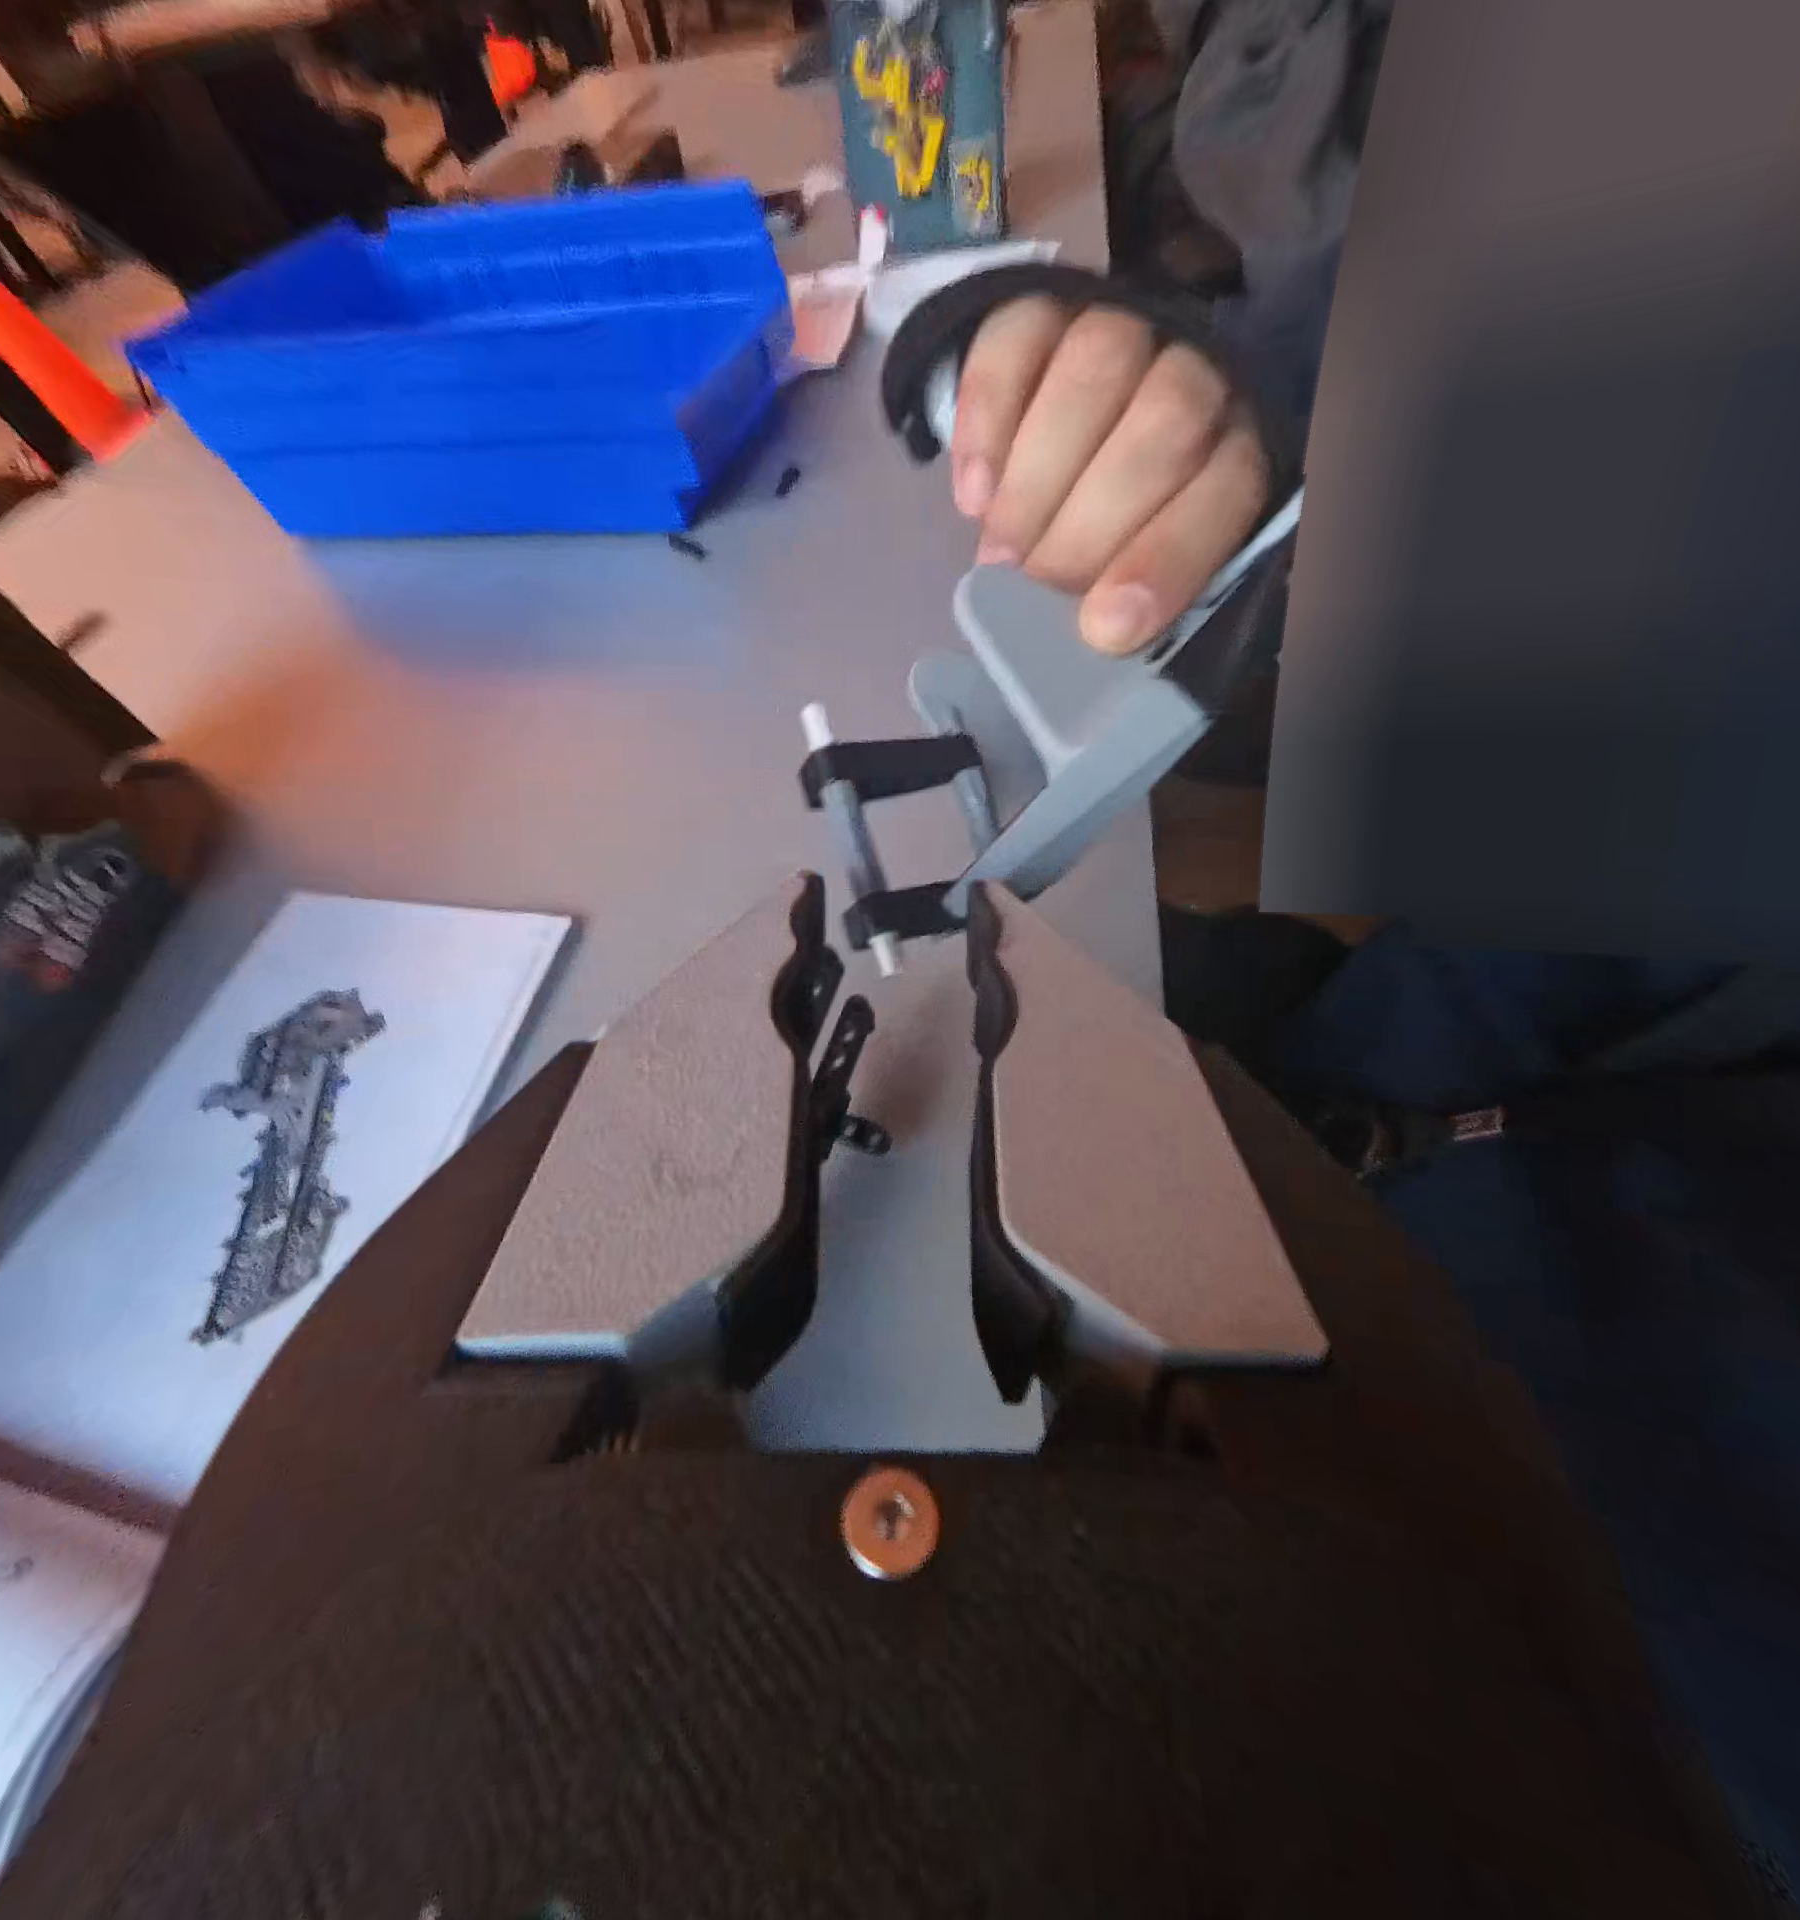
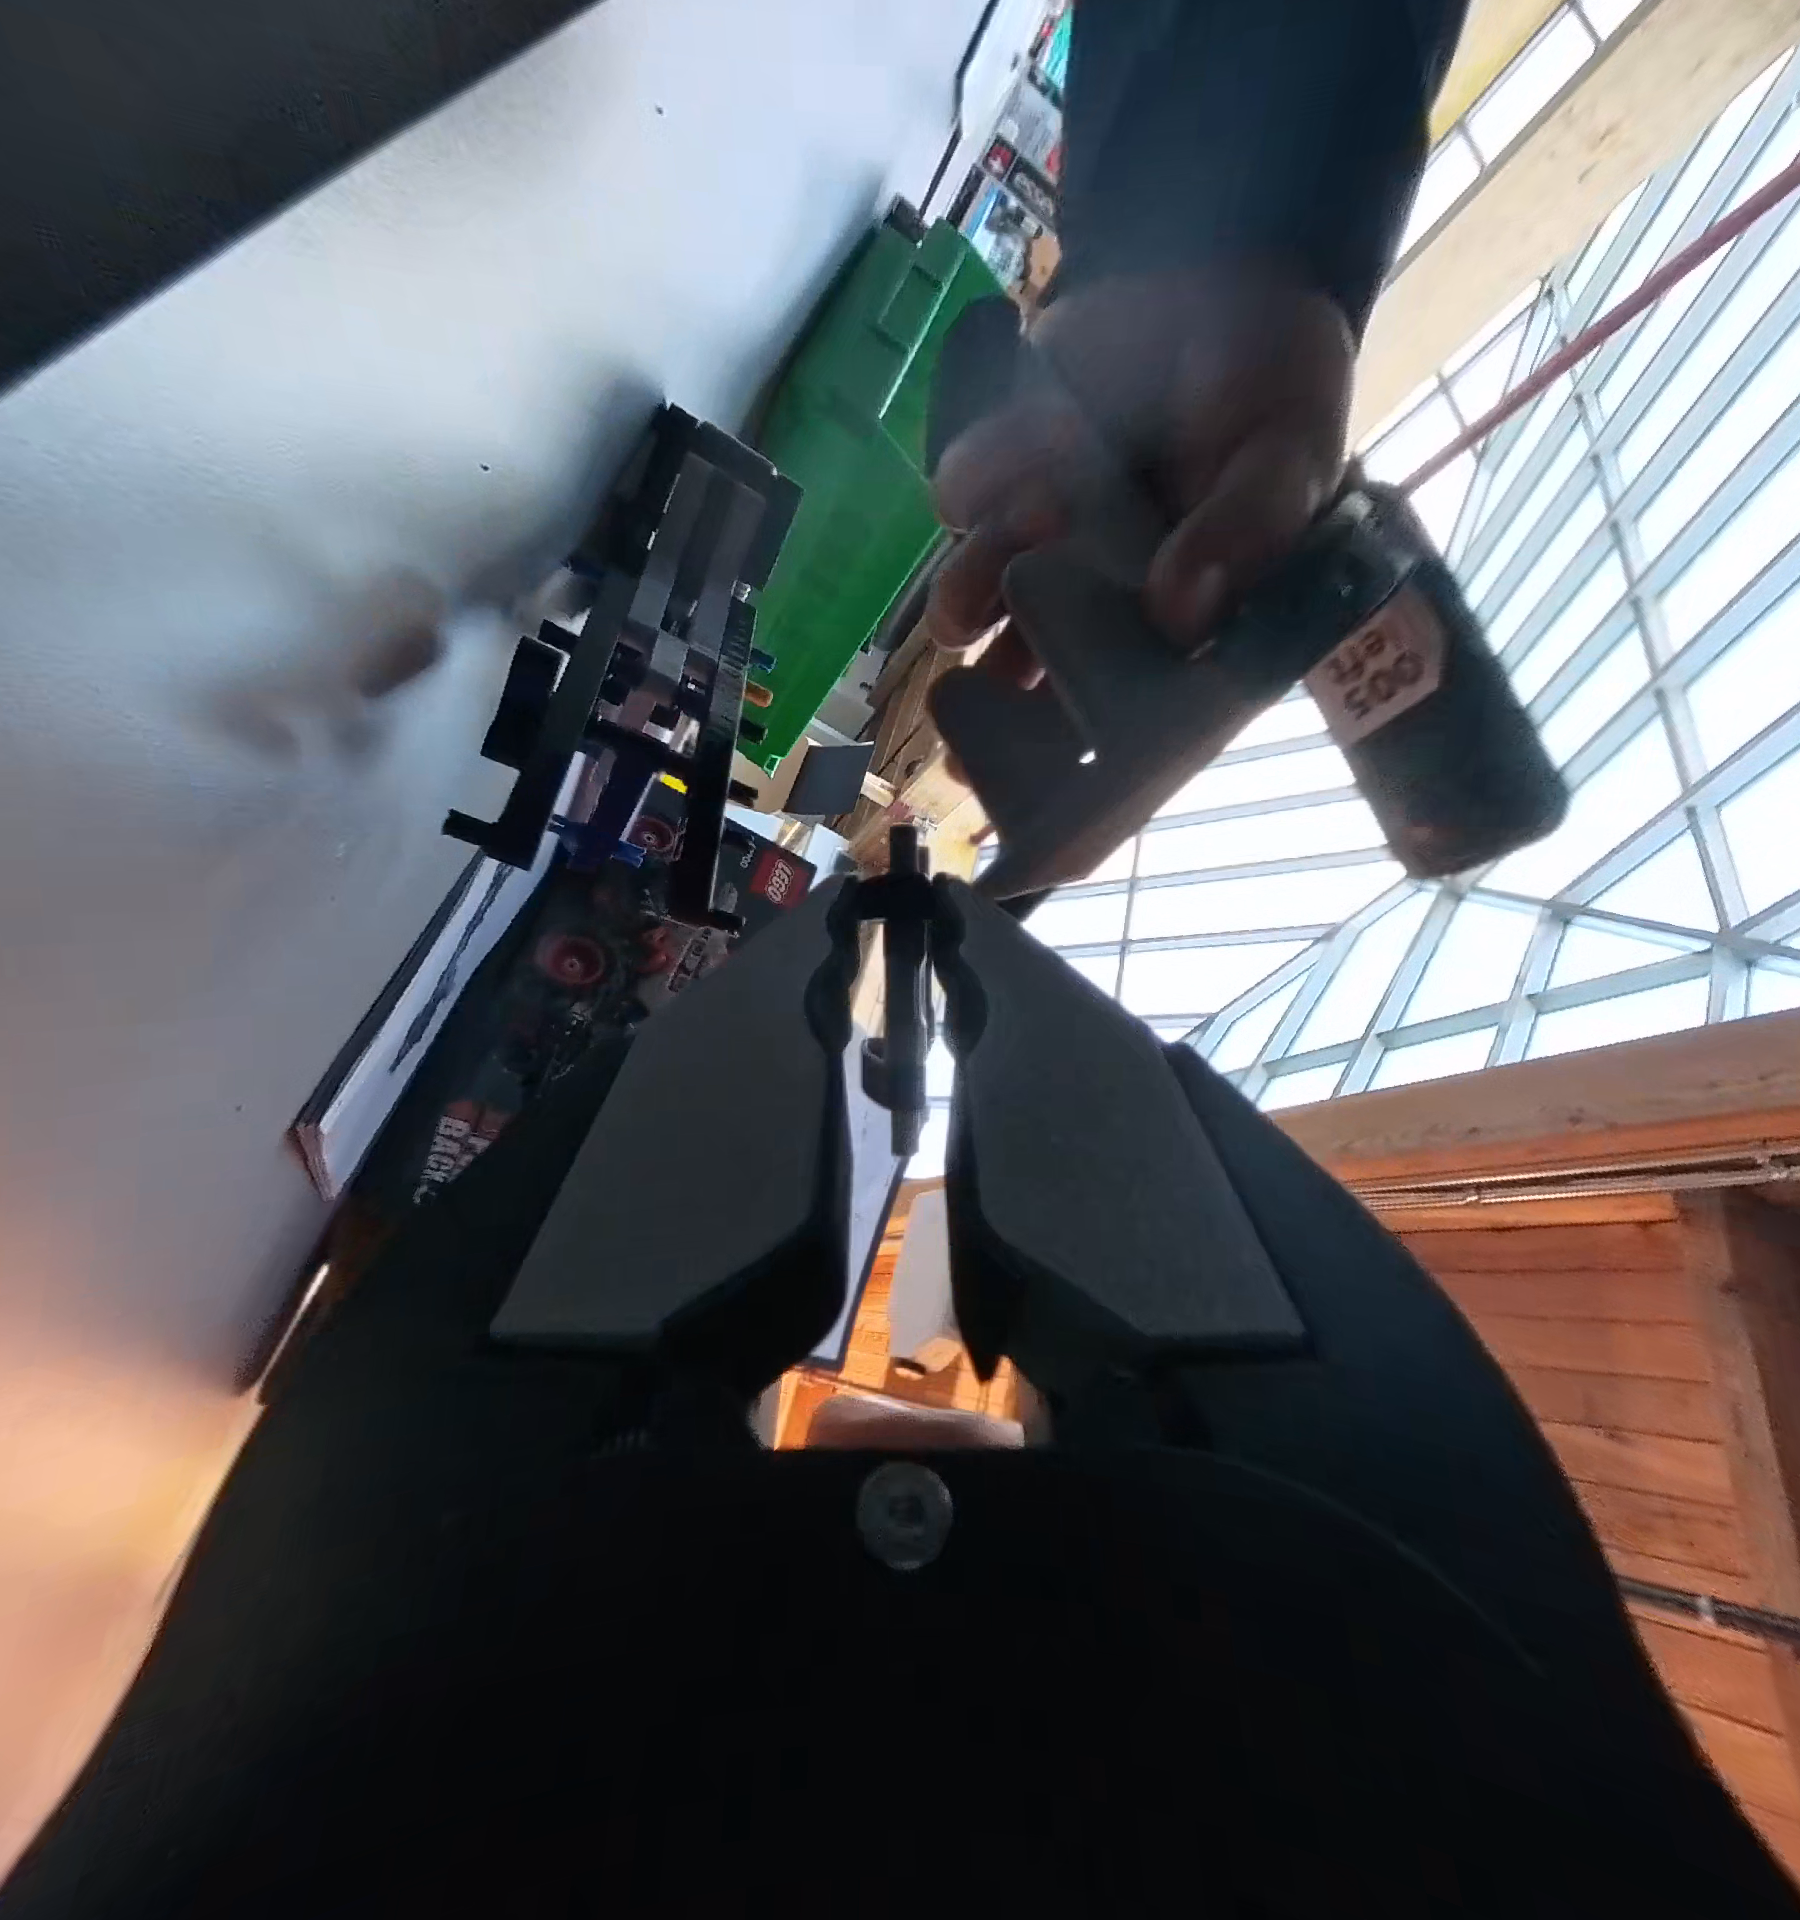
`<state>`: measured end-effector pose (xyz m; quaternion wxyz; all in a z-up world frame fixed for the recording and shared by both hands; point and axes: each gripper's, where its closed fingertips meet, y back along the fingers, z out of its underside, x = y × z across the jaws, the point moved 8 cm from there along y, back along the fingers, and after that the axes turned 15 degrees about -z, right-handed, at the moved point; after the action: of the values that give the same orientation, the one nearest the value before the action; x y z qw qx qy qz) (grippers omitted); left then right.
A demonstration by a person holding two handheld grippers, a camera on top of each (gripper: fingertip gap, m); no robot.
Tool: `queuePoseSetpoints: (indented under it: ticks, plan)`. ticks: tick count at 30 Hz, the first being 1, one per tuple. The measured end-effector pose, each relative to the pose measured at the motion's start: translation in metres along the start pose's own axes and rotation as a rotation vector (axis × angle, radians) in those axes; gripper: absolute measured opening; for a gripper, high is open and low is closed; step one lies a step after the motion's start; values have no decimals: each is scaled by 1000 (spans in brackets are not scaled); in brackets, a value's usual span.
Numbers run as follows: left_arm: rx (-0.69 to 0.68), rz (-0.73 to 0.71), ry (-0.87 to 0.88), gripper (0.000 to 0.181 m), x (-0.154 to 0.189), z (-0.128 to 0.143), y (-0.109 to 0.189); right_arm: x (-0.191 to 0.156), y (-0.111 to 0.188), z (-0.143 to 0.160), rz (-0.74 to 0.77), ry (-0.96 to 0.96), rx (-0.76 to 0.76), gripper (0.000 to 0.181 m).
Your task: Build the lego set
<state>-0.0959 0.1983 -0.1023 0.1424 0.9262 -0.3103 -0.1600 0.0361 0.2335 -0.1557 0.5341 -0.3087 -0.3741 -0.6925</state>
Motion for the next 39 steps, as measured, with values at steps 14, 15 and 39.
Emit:
queuePoseSetpoints:
  ticks: [14, 15, 39]
  plan:
    - [-88, 373, 349, 15, -19, 11, -9, 7, 2, -3, 21, 186, 22, 7]
    - [-82, 376, 339, 15, -18, 12, -9, 8, 2, -4, 23, 191, 29, 8]
    - [619, -230, 38, 13, 23, 24, 22, 20, 14, 45, -330, -1883, 941, 27]
